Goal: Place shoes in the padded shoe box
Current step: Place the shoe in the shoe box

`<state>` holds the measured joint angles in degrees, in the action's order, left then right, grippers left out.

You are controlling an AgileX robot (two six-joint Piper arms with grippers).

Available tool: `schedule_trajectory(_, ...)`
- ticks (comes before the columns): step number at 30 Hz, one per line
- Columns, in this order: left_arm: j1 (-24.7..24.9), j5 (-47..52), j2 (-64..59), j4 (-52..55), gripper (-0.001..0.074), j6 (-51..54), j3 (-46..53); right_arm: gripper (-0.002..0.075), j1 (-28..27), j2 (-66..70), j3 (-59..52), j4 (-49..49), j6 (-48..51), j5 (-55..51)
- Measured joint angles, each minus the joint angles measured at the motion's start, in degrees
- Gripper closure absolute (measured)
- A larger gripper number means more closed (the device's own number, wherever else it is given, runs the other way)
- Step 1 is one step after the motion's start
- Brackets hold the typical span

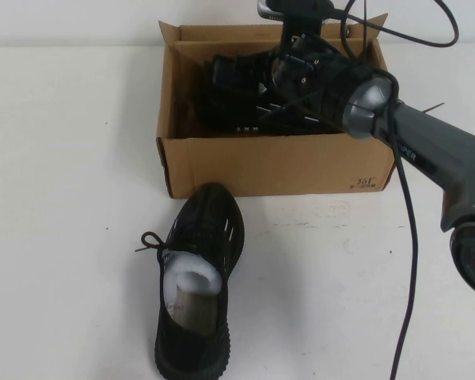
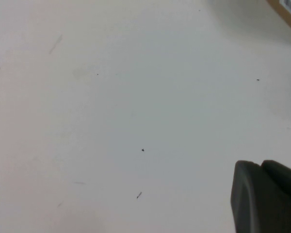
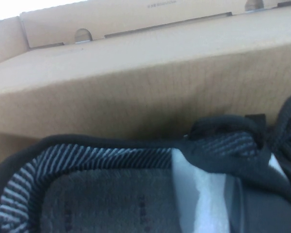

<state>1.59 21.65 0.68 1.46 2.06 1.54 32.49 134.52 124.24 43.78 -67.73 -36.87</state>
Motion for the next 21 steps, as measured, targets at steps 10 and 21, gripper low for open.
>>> schedule_trajectory(10,0.0,0.0,0.0,0.0,0.0740,0.0,0.0,0.0708,0.0,0.0,0.0,-0.3,5.3,0.5)
schedule_trajectory(21,0.0,0.0,0.0,0.0,0.0739,0.0,0.0,0.0708,0.2,-0.5,0.1,-2.6,16.3,0.6)
